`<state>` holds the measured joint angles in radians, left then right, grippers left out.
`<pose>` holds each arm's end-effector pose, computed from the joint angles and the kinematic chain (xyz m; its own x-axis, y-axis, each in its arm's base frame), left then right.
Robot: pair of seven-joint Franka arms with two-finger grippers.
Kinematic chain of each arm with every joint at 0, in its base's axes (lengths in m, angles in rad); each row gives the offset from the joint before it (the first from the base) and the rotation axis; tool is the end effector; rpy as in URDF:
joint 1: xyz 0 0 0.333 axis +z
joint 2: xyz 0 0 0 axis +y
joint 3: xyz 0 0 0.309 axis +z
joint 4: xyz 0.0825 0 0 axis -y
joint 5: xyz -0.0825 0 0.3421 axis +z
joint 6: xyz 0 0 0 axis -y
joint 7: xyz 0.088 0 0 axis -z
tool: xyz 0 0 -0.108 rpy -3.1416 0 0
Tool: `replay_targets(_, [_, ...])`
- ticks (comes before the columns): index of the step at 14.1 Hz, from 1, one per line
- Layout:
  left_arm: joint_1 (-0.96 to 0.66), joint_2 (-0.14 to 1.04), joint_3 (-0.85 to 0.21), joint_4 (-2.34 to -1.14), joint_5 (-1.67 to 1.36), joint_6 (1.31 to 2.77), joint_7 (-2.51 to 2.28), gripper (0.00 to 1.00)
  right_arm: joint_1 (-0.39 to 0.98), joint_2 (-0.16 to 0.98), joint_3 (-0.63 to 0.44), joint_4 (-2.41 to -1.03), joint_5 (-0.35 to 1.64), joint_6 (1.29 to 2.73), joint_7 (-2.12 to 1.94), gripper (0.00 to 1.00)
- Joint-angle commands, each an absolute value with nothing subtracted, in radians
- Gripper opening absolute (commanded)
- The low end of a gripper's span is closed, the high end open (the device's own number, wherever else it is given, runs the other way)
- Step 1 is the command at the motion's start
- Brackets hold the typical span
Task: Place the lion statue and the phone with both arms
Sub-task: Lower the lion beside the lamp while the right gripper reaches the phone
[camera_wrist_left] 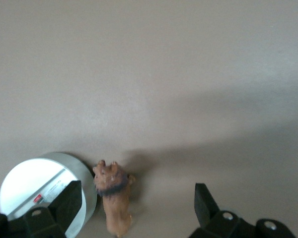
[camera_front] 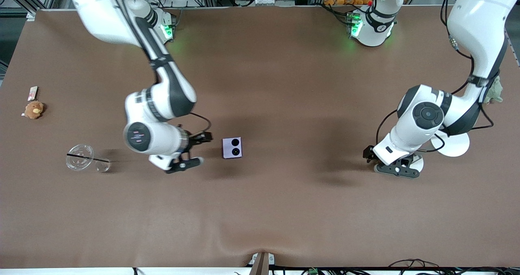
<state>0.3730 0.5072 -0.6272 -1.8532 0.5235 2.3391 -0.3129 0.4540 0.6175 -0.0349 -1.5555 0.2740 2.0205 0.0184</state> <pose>0.6017 -0.1121 0.3196 0.9680 -0.2185 0.1234 -0.2092 -0.9743 -0.0841 0.5827 0.2808 0.2929 0.9465 0.2767 -0.1663 0.2423 -0.9493 -0.2005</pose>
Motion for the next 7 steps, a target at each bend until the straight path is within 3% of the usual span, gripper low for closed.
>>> replay_targets(1, [0.383, 0.445, -0.679, -1.778, 0.436, 2.180, -0.311, 1.00, 0.534, 0.661, -0.049, -1.529, 0.287, 2.098, 0.128, 1.00])
replay_targets(7, [0.383, 0.403, -0.755, -1.524, 0.364, 1.857, -0.301, 1.00, 0.624, 0.748, -0.055, -1.528, 0.227, 2.233, 0.308, 1.00])
